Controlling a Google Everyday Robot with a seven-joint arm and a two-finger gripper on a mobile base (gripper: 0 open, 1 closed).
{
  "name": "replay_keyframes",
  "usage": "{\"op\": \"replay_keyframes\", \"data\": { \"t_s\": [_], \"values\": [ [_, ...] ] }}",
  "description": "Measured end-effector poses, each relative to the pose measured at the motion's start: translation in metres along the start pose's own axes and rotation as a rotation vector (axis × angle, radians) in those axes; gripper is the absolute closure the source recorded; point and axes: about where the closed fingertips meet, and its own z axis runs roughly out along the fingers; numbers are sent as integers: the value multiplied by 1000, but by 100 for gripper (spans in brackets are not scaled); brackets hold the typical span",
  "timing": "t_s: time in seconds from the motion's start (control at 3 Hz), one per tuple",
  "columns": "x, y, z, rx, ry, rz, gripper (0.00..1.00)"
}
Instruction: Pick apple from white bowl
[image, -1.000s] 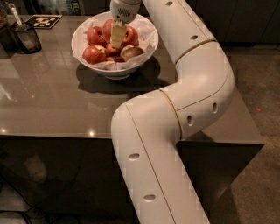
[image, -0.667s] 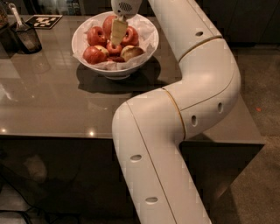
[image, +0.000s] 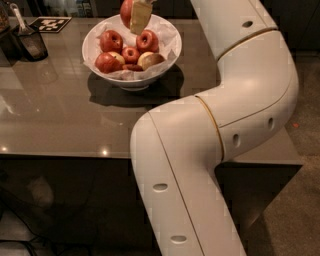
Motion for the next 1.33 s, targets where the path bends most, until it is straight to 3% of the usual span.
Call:
{"op": "replay_keyframes", "data": {
  "t_s": [0.67,1.0,1.33],
  "values": [
    [-10,3,-52,62,13,-19,100],
    [-22,5,-81,106,26,-67,100],
    [-26,-1,-76,122,11,-64,100]
  ]
}}
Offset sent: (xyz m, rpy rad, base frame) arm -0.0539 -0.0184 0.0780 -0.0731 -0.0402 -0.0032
